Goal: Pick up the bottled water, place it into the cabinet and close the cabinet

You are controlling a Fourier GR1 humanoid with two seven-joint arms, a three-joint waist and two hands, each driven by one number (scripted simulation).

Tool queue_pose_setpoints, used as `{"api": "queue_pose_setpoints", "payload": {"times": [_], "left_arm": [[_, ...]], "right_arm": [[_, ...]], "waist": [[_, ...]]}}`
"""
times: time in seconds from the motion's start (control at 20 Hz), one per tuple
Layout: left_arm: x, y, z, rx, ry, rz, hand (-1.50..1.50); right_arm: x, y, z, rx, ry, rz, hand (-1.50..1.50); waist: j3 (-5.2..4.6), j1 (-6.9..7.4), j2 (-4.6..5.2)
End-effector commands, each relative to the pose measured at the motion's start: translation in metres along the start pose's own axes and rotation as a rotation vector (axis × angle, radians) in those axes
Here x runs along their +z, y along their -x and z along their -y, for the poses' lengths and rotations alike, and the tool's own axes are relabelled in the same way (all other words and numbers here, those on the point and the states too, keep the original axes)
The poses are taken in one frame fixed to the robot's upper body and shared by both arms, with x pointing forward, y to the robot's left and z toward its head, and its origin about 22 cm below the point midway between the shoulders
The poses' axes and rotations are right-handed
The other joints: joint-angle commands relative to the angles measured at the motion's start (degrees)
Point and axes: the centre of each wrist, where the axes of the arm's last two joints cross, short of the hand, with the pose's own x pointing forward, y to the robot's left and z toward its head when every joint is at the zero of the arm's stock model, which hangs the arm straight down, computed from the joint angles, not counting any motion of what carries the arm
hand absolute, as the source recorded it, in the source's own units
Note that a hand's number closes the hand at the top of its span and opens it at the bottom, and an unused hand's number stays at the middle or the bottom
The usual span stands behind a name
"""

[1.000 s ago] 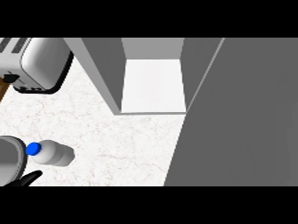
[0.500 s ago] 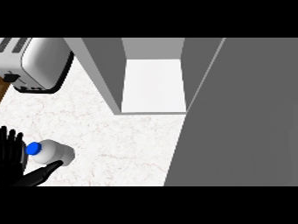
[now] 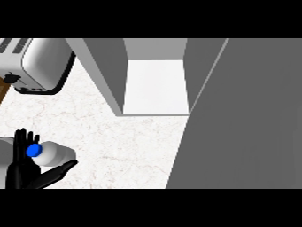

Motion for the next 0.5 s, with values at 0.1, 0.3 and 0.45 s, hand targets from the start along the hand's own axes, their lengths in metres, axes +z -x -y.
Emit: {"api": "queue_pose_setpoints", "payload": {"times": [0.1,0.3,0.45], "left_arm": [[0.007,0.03,0.005,-0.013,-0.009,-0.004,-1.5],[0.012,0.035,-0.002,0.001,-0.031,-0.007,-1.5],[0.021,0.045,-0.026,0.006,-0.047,-0.015,-1.5]], "right_arm": [[0.012,-0.009,0.006,0.065,0.022,0.061,-1.5],[0.014,-0.031,0.007,0.072,0.02,0.071,-1.5],[0.008,-0.013,0.002,0.071,0.032,0.071,-1.5]], "waist": [[0.05,0.1,0.06],[0.0,0.13,-0.03],[0.02,0.32,0.02]]}}
